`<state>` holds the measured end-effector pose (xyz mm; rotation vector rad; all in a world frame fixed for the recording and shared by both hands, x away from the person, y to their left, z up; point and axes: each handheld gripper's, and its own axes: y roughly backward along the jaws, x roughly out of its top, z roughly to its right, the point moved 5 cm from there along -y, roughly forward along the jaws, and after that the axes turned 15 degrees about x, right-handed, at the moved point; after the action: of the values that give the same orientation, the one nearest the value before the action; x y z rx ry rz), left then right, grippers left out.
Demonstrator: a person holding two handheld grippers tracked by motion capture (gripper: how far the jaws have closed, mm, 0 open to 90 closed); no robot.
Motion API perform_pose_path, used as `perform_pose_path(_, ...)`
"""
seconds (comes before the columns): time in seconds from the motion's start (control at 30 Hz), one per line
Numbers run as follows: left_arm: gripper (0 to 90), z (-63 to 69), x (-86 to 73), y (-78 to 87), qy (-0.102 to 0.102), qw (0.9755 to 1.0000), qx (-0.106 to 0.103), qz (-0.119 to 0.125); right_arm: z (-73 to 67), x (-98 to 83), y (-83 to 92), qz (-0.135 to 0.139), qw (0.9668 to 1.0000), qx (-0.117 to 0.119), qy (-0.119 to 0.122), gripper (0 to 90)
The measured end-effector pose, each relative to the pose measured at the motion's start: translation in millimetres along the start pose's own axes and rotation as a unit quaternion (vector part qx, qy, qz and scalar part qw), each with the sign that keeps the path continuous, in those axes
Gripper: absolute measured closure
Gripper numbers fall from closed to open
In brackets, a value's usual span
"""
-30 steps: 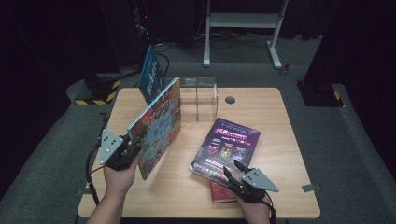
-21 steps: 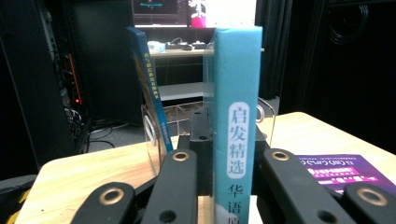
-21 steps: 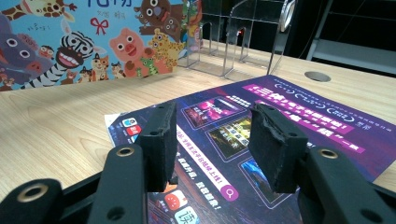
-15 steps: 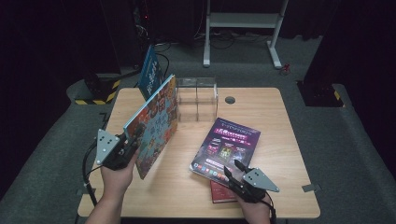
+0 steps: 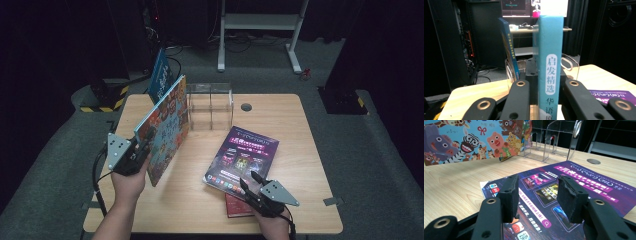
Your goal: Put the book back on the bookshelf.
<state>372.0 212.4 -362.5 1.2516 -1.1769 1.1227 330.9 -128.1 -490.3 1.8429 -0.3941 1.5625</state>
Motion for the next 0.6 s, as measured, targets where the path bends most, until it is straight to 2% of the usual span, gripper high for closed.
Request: perform_pose_path(0.6, 80.9, 18.0, 1.6, -36.2, -0.004, 0.9996, 0.028, 0.008, 0.1, 0.0, 0.6, 0.001, 1.0000, -0.001, -0.001, 52.4)
